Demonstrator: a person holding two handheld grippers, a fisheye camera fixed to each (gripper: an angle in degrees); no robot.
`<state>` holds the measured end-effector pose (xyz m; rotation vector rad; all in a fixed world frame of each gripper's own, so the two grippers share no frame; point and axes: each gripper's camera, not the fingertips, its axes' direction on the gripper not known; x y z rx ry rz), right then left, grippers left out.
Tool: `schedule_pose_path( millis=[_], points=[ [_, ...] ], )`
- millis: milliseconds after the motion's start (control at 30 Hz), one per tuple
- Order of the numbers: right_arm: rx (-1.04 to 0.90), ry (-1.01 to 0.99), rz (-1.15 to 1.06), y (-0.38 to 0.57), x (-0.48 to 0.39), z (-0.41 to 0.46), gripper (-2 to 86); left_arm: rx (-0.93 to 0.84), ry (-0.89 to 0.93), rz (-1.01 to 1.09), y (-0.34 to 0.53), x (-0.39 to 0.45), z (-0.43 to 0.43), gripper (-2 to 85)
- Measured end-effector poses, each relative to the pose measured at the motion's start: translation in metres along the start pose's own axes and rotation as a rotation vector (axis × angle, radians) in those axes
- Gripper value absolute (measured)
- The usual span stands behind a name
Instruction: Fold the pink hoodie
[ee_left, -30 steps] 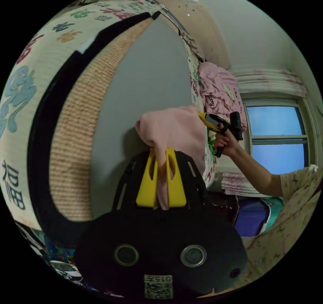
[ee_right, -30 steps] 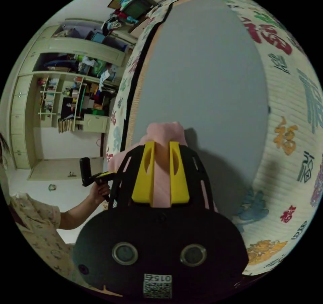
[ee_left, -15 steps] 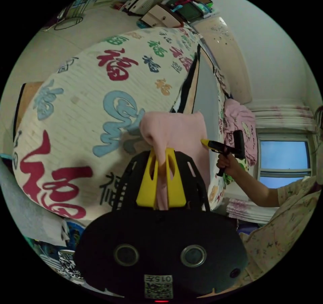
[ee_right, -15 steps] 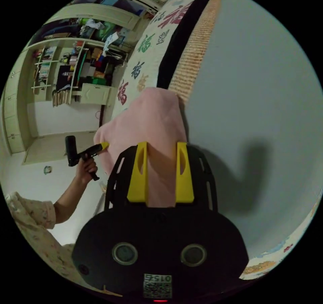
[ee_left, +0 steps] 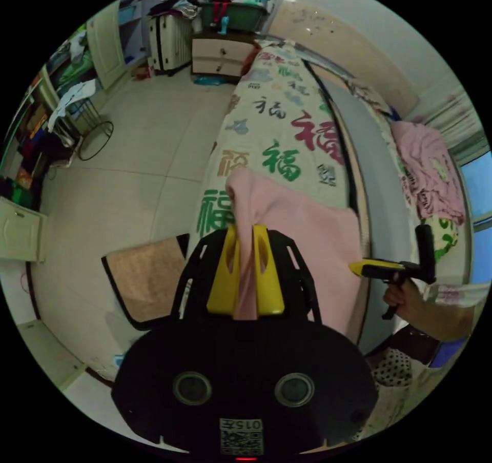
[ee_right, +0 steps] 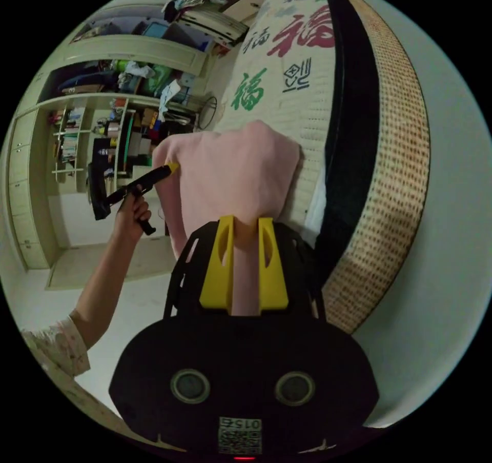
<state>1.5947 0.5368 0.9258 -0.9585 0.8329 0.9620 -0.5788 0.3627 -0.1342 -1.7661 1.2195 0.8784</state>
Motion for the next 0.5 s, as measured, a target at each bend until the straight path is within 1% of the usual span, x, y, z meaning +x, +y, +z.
schedule_pose_path(
  millis=[33, 67, 167, 233, 267, 300, 333, 367, 400, 433, 467, 500],
  points=[
    [-0.007, 0.017, -0.018, -0.003, -0.002, 0.007, 7.7, -0.023, -0.058, -0.013, 0.012, -0.002, 0.008, 5.0],
    [-0.019, 0.064, -0.066, -0.007, -0.009, 0.022, 7.6, -0.023, -0.074, -0.029, 0.021, -0.004, 0.008, 5.2],
    [-0.045, 0.161, -0.152, -0.013, -0.025, 0.057, 7.6, 0.051, -0.019, -0.159, 0.096, -0.021, -0.013, 5.4],
    [-0.058, 0.207, -0.209, -0.016, -0.034, 0.079, 7.6, 0.126, 0.003, -0.297, 0.19, -0.032, -0.04, 5.6],
    [-0.067, 0.275, -0.288, -0.016, -0.043, 0.096, 7.7, 0.149, 0.007, -0.33, 0.219, -0.033, -0.046, 5.9],
    [-0.073, 0.351, -0.369, -0.014, -0.053, 0.115, 7.8, 0.185, -0.006, -0.397, 0.277, -0.032, -0.06, 6.4],
    [-0.077, 0.384, -0.401, -0.013, -0.058, 0.124, 7.8, 0.207, -0.055, -0.485, 0.342, -0.031, -0.075, 7.3],
    [-0.091, 0.438, -0.449, -0.013, -0.065, 0.141, 7.8, 0.212, -0.089, -0.538, 0.376, -0.03, -0.082, 7.7],
    [-0.112, 0.483, -0.487, -0.014, -0.072, 0.158, 7.9, 0.213, -0.159, -0.647, 0.444, -0.029, -0.095, 8.4],
    [-0.125, 0.502, -0.5, -0.014, -0.075, 0.166, 7.9, 0.198, -0.228, -0.762, 0.514, -0.028, -0.106, 8.7],
    [-0.148, 0.534, -0.517, -0.016, -0.08, 0.182, 7.9, 0.179, -0.26, -0.817, 0.547, -0.028, -0.11, 8.7],
    [-0.169, 0.568, -0.534, -0.018, -0.085, 0.198, 7.9, 0.129, -0.31, -0.925, 0.612, -0.03, -0.119, 8.7]
  ],
)
